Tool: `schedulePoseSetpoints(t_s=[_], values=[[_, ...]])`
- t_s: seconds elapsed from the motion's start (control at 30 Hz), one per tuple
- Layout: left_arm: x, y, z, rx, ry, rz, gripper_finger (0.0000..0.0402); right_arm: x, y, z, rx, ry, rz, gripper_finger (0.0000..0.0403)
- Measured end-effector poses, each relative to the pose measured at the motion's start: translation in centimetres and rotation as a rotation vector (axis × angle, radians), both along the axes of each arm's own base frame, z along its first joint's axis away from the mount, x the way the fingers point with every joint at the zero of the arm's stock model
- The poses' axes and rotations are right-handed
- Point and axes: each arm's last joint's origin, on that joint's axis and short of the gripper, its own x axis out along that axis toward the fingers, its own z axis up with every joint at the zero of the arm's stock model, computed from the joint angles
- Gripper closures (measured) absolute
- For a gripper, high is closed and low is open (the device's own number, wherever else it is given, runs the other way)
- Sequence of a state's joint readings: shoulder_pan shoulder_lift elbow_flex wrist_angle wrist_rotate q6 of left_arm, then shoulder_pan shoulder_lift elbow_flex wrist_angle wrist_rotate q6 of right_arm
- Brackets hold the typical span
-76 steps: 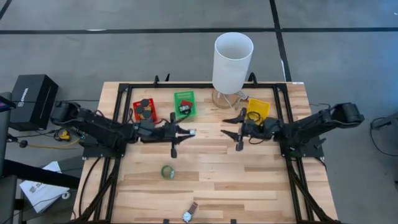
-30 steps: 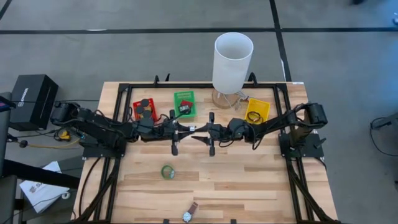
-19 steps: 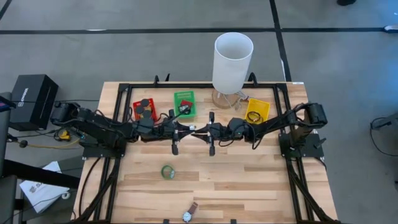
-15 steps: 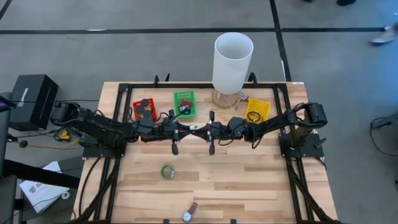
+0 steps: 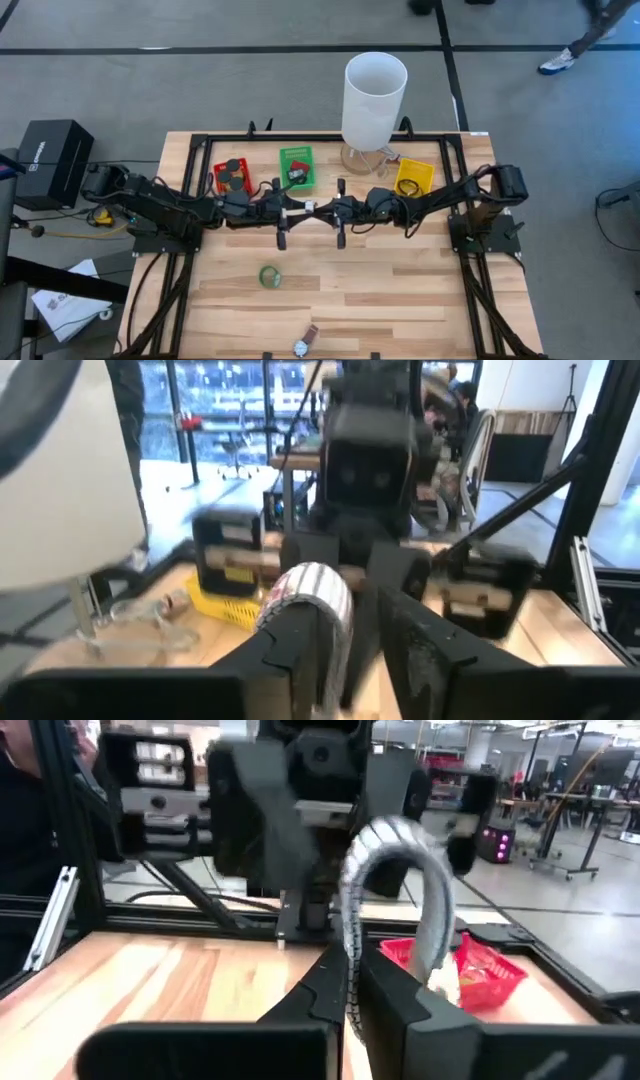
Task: Pick & Place Office items
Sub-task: Put the light blue wrist watch into the yellow bin
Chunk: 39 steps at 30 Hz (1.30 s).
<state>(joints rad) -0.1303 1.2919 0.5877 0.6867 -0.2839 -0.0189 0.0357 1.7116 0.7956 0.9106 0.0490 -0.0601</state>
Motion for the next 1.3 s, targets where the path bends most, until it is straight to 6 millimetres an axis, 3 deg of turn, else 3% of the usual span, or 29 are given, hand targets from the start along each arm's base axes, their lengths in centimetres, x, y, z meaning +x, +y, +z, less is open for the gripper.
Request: schedulePoseSetpoints(t_s=[0.27,0.5,0.83,1.1,1.3], values=[[-0.1,0.1,-0.7,-0.038,0.065,0.027,0.026,-1.7,-0.7,2.3,-0.002,0.087,-0.022,0.0399],[-0.1,0.1,-0.8,-0.052,0.068,0.048,0.0245,-3.0,-0.8,3.5,-0.014,0.149,-0.03,0.0395],[-0.1,0.1,-0.9,-0.081,0.075,0.05,0.0249,-5.6,-1.4,4.4,-0.097,0.321,-0.28,0.0396],[-0.1,0.1,-1.2,-0.121,0.097,0.052,0.0249,-8.4,-2.2,4.3,-0.067,0.511,-0.469,0.0396],[-0.1,0.1,-1.2,-0.121,0.1,0.051,0.0252,-9.9,-3.0,3.1,-0.05,0.676,-0.586,0.0395]])
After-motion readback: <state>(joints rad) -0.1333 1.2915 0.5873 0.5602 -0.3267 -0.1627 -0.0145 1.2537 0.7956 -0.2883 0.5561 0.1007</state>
